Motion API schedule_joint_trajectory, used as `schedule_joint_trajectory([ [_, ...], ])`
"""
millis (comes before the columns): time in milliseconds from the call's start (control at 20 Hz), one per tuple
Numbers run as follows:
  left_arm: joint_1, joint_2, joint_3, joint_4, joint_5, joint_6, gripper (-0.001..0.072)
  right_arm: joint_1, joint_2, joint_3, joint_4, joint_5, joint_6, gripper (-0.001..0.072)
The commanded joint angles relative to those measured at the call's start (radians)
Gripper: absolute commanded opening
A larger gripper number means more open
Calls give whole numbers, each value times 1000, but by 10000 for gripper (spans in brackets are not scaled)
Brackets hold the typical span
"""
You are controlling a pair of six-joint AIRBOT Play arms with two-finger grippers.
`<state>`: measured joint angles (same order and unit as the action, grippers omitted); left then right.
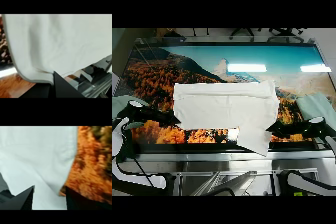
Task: Fold the shirts.
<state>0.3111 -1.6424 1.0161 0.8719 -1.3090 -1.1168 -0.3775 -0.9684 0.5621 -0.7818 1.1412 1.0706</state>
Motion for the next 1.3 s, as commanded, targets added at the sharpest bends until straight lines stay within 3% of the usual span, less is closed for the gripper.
schedule_joint_trajectory([
  [0, -1, 1, 0, -2, -10, -1, 14, 89, -74, -5, -16, -66, -2, 406],
  [50, 0, 1, 0, -1, -17, -1, 14, 93, -75, -5, -8, -50, -22, 207],
  [100, 2, 1, 0, 0, -34, -2, 13, 92, -70, -5, 1, -21, -25, 75],
  [150, 3, 1, -1, 1, -63, -4, 13, 89, -55, -4, -6, 9, -13, 22],
  [250, 1, 7, -5, 69, -134, -47, 12, 75, -13, -4, -66, 58, 82, 21],
  [450, 10, 135, -140, 267, -108, -179, 12, 76, 107, -14, -325, 158, 327, 21],
  [550, 30, 200, -213, 341, -110, -225, 13, 76, 184, -31, -388, 201, 369, 21],
  [700, 76, 273, -261, 306, -114, -227, 13, 76, 307, -13, -381, 182, 365, 21],
  [950, 55, 309, -84, 197, -119, -228, 13, 76, 283, 227, -196, 38, 159, 21],
  [1250, -84, 92, 287, 192, -93, -249, 14, 108, -79, 474, 107, -100, -153, 22],
])
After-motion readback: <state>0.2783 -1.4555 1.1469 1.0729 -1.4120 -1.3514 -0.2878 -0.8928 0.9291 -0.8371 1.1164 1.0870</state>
